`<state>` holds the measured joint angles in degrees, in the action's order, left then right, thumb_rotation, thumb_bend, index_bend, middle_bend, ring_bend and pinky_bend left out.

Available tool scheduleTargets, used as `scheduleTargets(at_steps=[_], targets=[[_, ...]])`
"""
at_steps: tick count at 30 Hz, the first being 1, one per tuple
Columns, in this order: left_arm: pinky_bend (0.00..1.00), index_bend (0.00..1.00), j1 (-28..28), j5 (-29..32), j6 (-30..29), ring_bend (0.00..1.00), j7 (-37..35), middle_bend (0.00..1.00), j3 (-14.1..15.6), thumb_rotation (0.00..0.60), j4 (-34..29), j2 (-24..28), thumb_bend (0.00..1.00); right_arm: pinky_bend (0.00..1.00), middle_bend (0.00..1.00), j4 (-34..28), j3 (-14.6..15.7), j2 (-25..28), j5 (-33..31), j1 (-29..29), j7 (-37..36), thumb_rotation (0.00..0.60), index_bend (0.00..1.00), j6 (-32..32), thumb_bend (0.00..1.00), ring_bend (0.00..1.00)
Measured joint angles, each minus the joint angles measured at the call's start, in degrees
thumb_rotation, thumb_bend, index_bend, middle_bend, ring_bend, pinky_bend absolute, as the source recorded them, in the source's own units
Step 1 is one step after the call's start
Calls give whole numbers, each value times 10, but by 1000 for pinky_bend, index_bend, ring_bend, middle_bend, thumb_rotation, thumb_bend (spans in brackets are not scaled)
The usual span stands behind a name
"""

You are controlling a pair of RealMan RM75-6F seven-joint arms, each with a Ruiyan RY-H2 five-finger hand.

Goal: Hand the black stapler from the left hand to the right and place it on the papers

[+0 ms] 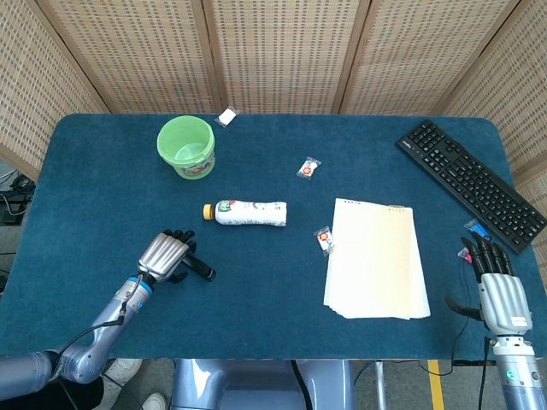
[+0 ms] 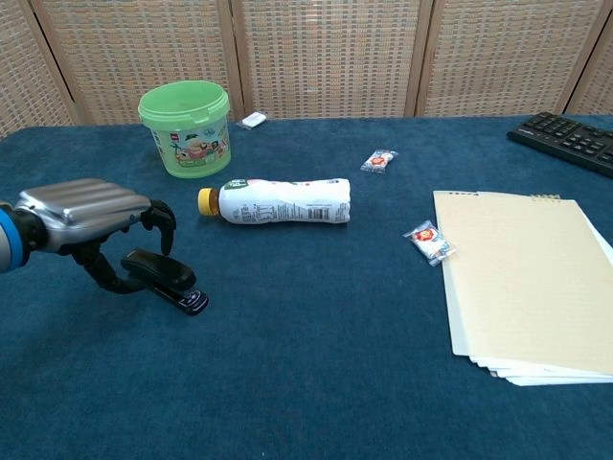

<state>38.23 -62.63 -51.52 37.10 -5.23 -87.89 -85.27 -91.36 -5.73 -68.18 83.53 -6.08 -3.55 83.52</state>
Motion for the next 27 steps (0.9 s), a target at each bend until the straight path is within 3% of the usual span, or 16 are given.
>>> scheduleTargets(at_steps=[5, 13, 20, 27], targets=[[335, 428, 8, 14, -6, 280, 18, 249, 6, 600, 8, -17, 332, 0, 0, -2, -1, 3, 1, 1, -6, 600, 94, 3, 25, 0], [525, 765, 10, -1, -43, 527, 26, 541, 13, 600, 32, -51, 601, 0, 0, -4, -2, 6, 1, 2, -12, 600, 101, 5, 26, 0], [534, 787, 14, -52, -69, 541, -2, 560, 8, 600, 36, -62, 614, 0, 0, -4, -3, 8, 0, 3, -14, 600, 103, 5, 25, 0], [534, 787, 38, -57, -76, 541, 21, 559, -21, 600, -6, -55, 614, 0, 0, -3, -4, 10, -6, 3, -20, 600, 104, 2, 25, 0]])
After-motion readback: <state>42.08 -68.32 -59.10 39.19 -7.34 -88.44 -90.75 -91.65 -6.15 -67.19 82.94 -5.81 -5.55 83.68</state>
